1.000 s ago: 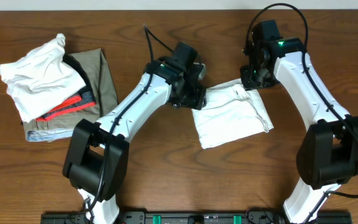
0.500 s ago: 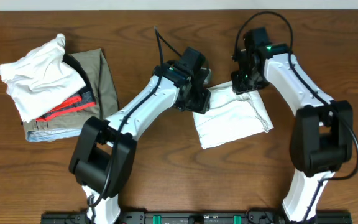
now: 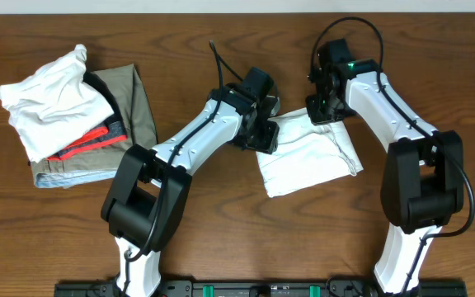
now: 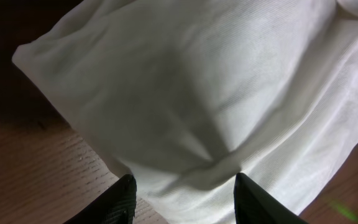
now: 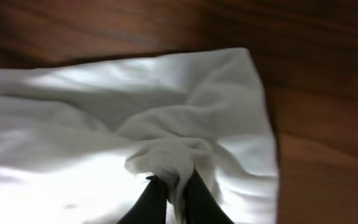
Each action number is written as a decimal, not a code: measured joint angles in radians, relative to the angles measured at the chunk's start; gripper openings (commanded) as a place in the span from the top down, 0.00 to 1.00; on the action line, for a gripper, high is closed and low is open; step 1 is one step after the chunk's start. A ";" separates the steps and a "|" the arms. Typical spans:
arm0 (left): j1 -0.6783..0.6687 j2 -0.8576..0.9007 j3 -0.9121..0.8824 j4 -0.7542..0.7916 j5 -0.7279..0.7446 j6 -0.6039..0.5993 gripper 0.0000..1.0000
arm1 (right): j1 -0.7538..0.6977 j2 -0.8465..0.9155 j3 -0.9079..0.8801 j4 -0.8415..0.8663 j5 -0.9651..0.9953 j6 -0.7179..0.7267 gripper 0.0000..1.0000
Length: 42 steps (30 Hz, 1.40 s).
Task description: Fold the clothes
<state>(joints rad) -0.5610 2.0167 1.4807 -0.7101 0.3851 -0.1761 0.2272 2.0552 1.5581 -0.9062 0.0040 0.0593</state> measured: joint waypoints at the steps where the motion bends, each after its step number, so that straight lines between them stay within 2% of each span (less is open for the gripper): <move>1: 0.000 0.000 0.000 0.000 0.000 0.000 0.49 | 0.000 0.000 0.000 -0.003 0.012 0.014 0.83; 5: 0.000 0.000 0.000 0.007 0.000 0.000 0.49 | 0.000 0.000 0.000 -0.003 0.042 0.039 0.81; 12: 0.000 0.018 0.000 0.058 0.000 -0.003 0.49 | 0.000 0.000 0.000 -0.007 0.065 0.060 0.86; 25: 0.002 0.113 0.021 0.081 0.011 -0.054 0.50 | -0.009 0.000 0.000 -0.017 0.102 0.087 0.87; 27: 0.004 0.122 0.031 0.074 0.016 -0.062 0.50 | -0.022 0.000 0.000 -0.019 0.105 0.091 0.85; 31: 0.008 0.129 0.041 0.066 0.024 -0.075 0.51 | -0.065 0.000 0.000 -0.034 0.109 0.097 0.73; 38: 0.010 0.130 0.043 0.065 0.028 -0.086 0.51 | -0.135 0.000 0.000 -0.051 0.109 0.095 0.72; 42: 0.010 0.130 0.043 0.065 0.027 -0.086 0.51 | -0.142 -0.005 0.000 -0.079 0.025 0.045 0.70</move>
<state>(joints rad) -0.5514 2.1471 1.5238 -0.6453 0.4126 -0.2623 0.0853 2.0499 1.5581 -0.9855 0.0292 0.1043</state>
